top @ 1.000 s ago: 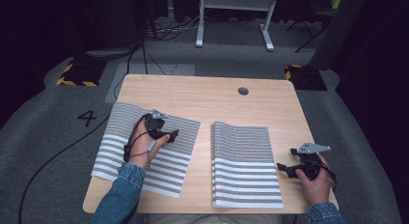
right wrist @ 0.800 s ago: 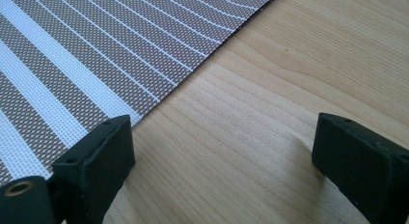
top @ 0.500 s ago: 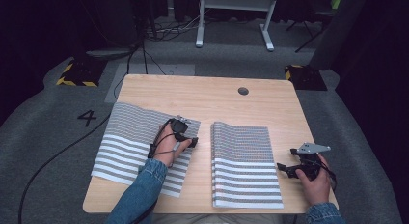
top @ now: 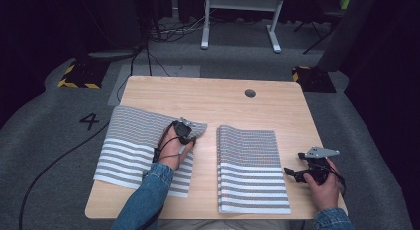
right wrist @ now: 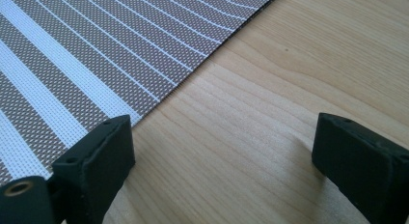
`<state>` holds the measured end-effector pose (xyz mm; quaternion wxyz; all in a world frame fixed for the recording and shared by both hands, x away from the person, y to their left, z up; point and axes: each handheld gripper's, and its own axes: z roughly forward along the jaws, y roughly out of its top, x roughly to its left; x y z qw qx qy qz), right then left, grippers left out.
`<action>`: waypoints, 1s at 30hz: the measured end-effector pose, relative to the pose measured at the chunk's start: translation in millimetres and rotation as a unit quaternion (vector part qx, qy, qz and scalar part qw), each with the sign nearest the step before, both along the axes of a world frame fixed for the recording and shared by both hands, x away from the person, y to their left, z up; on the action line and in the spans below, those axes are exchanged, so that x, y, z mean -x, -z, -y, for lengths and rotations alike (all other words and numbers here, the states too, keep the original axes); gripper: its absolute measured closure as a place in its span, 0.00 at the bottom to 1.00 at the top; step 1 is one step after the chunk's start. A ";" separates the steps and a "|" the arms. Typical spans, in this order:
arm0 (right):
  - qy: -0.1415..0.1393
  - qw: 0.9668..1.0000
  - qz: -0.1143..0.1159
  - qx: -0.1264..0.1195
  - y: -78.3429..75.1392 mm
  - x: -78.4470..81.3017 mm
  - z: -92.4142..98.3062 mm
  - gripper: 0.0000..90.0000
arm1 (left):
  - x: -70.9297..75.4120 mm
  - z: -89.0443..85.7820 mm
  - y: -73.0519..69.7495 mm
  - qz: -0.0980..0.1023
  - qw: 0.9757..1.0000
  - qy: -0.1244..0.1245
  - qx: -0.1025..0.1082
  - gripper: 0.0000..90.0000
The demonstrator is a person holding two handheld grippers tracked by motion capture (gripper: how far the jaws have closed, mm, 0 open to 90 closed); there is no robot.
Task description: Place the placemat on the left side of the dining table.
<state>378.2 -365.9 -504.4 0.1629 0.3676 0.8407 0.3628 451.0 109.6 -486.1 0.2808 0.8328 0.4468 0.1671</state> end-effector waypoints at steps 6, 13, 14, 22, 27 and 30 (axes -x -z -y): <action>0.000 1.000 0.000 0.001 -0.1 0.0 0.1 0.09 | 1.3 -4.6 -3.0 0.007 1.000 0.012 0.028 0.94; 0.000 1.000 0.000 0.000 0.0 0.1 -0.1 0.09 | 17.9 -6.0 -32.2 0.050 0.996 0.050 0.062 0.94; 0.000 1.000 0.000 0.000 0.0 0.1 -0.2 0.09 | 20.3 -6.6 -37.8 0.058 0.995 0.059 0.063 0.94; 0.001 1.000 0.000 0.000 -0.1 0.3 -0.3 0.09 | 50.1 -1.7 -74.2 0.077 0.983 0.137 0.091 0.94; 0.001 1.000 0.000 0.000 -0.1 0.4 -0.3 0.09 | 75.9 1.8 -88.1 0.070 0.969 0.209 0.113 0.94; 0.001 1.000 0.000 0.000 -0.1 0.4 -0.4 0.09 | 91.4 2.8 -93.8 0.065 0.959 0.256 0.101 0.93</action>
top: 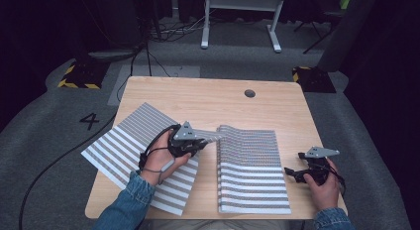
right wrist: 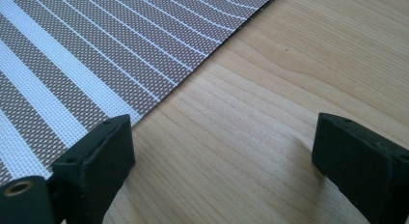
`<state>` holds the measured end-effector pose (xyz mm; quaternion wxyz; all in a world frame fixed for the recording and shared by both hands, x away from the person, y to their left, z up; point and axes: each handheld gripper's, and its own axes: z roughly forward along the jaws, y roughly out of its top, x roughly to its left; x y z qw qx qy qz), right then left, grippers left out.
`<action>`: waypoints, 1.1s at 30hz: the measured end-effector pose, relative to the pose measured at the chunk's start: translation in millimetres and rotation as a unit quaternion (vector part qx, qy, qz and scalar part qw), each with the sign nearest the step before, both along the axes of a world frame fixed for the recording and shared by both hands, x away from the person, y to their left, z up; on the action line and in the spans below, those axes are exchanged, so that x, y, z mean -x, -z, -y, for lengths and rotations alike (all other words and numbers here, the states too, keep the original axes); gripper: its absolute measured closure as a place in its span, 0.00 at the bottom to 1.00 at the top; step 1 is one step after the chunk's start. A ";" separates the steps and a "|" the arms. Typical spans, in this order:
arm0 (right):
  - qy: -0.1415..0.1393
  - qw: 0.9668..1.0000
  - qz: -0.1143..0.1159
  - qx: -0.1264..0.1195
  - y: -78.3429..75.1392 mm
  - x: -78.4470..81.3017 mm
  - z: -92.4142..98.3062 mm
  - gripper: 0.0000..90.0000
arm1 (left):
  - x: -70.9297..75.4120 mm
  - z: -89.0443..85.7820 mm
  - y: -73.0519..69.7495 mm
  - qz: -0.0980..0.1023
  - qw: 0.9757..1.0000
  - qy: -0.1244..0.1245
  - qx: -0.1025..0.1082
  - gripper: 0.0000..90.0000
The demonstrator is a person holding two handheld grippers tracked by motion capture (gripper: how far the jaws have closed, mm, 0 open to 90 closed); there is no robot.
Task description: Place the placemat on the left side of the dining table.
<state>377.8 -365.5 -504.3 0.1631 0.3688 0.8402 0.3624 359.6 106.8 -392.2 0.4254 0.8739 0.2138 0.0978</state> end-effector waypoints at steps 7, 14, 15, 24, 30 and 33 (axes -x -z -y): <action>0.000 1.000 0.000 0.000 0.0 0.0 -0.1 0.09 | 32.4 2.0 -7.5 0.015 0.999 0.049 0.006 0.93; 0.000 1.000 0.000 0.000 0.0 0.0 -0.1 0.09 | 55.8 2.6 -11.6 0.021 0.996 0.084 0.007 0.93; 0.000 1.000 0.000 0.000 0.0 0.0 -0.1 0.09 | 59.1 3.1 -11.8 0.021 0.995 0.093 0.004 0.93; -0.001 1.000 0.000 0.000 0.0 0.0 0.1 0.09 | 74.8 -7.4 -7.1 -0.059 0.988 0.138 0.038 0.39; -0.001 1.000 0.000 0.000 0.0 -0.1 0.2 0.09 | 45.8 -54.2 -7.7 -0.036 0.992 -0.120 0.012 0.39; 0.000 1.000 0.000 0.000 0.0 -0.1 0.0 0.09 | 33.5 -83.0 -2.3 -0.035 0.977 -0.211 -0.004 0.38</action>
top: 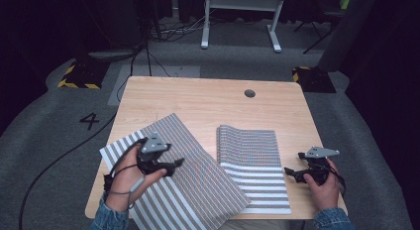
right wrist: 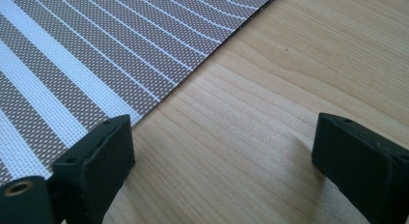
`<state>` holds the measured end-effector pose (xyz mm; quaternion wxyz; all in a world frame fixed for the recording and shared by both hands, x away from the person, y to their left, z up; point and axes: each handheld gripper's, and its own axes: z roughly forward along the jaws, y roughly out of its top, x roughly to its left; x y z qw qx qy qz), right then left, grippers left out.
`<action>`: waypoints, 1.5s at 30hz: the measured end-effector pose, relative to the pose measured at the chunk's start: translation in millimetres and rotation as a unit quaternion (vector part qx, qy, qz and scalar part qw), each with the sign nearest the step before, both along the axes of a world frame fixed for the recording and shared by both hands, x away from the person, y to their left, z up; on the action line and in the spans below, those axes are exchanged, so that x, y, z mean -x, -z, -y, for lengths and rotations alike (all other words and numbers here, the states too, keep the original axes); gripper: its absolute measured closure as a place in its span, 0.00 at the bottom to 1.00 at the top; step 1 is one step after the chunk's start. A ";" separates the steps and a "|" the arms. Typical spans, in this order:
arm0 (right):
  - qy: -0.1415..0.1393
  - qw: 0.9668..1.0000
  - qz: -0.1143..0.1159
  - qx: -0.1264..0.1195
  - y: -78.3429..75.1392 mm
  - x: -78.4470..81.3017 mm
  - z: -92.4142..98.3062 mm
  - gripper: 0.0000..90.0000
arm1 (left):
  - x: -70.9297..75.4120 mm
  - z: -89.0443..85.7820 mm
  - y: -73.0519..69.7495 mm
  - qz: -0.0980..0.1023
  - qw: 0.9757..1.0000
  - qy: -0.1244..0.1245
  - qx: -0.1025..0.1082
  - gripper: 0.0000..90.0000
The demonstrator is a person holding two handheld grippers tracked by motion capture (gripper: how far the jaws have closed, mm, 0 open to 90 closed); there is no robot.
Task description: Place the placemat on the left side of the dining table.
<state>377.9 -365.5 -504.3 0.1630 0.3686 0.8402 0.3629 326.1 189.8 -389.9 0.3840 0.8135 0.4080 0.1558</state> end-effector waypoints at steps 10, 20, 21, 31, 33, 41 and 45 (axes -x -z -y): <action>0.000 1.000 0.000 0.000 0.0 0.0 0.0 0.09 | -29.0 -63.6 37.5 -0.046 0.980 -0.190 -0.022 0.36; -0.001 1.000 0.000 0.000 -0.1 0.0 0.2 0.09 | -45.5 -97.3 82.7 -0.133 0.952 -0.265 -0.072 0.32; 0.000 1.000 0.000 0.000 0.0 0.1 0.0 0.09 | -45.8 -98.6 85.0 -0.140 0.951 -0.267 -0.072 0.32; 0.000 1.000 0.000 0.000 0.0 0.0 0.0 0.09 | -47.3 -97.7 92.1 -0.142 0.948 -0.277 -0.067 0.31; 0.000 1.000 0.000 0.000 0.0 0.0 0.0 0.09 | -47.9 -94.8 92.9 -0.135 0.949 -0.277 -0.069 0.32; 0.000 1.000 0.000 0.000 0.0 0.0 0.0 0.09 | -48.8 -82.0 90.1 -0.123 0.960 -0.240 -0.075 0.58; 0.000 1.000 0.000 0.000 0.0 0.0 0.0 0.09 | -48.4 -68.8 87.8 -0.107 0.968 -0.201 -0.108 0.87</action>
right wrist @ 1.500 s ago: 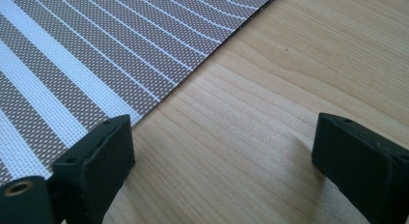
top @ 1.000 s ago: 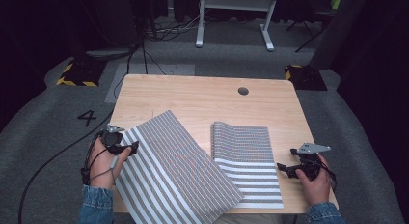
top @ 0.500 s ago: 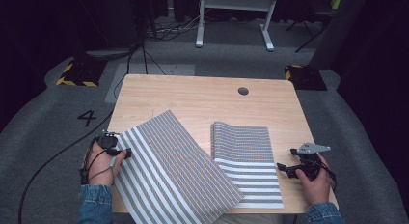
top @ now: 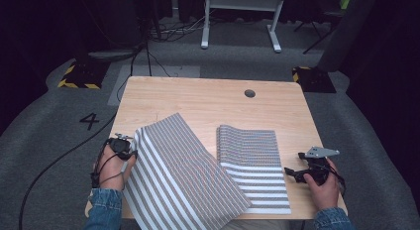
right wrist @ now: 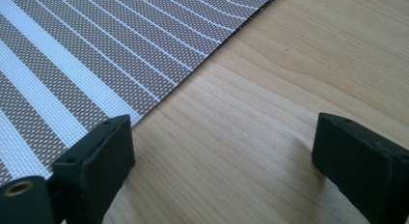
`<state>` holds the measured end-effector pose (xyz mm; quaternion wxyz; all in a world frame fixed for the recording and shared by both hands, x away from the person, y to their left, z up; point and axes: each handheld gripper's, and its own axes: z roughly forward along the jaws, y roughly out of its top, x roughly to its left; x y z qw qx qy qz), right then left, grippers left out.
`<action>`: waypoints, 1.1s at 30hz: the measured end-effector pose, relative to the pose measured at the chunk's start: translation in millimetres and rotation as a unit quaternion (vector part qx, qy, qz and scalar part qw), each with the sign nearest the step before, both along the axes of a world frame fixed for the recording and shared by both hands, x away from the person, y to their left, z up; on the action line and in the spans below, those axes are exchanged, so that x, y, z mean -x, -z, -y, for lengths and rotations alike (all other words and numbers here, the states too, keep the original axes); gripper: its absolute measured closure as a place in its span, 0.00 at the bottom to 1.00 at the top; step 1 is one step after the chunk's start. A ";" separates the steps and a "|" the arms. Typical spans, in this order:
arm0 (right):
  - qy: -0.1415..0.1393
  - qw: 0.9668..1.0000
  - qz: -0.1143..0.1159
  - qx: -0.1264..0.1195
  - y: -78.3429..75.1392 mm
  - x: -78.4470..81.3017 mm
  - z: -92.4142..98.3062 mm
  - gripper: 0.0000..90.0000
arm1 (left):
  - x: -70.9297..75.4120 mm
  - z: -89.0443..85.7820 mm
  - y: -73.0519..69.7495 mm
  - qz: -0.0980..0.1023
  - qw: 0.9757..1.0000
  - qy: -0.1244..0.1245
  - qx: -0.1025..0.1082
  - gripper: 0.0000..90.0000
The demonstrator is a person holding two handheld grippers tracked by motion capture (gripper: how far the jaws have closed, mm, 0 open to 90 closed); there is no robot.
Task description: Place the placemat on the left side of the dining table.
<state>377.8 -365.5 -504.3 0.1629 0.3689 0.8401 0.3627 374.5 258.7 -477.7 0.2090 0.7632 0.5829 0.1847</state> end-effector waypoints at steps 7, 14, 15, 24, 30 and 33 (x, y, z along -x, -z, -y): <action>-0.001 1.000 0.000 0.000 0.0 -0.2 0.4 0.09 | 2.0 11.5 -23.5 0.070 0.997 0.042 0.010 0.95; -0.001 1.000 0.000 0.000 0.0 -0.2 0.3 0.09 | -3.9 10.1 -58.6 0.113 0.992 0.056 -0.004 0.95; 0.000 1.000 0.000 0.000 0.1 -0.2 0.2 0.09 | -5.4 9.0 -64.4 0.119 0.991 0.057 -0.012 0.95; 0.000 1.000 0.000 0.000 0.1 -0.1 0.1 0.09 | -30.6 2.5 -105.7 0.150 0.983 0.079 -0.070 0.95; 0.000 1.000 0.000 0.000 0.0 0.0 0.1 0.09 | -61.2 4.0 -113.8 0.154 0.980 0.100 -0.083 0.95; 0.000 1.000 0.000 0.000 0.0 -0.3 0.3 0.09 | -78.0 3.5 -112.0 0.189 0.971 0.119 -0.082 0.87</action>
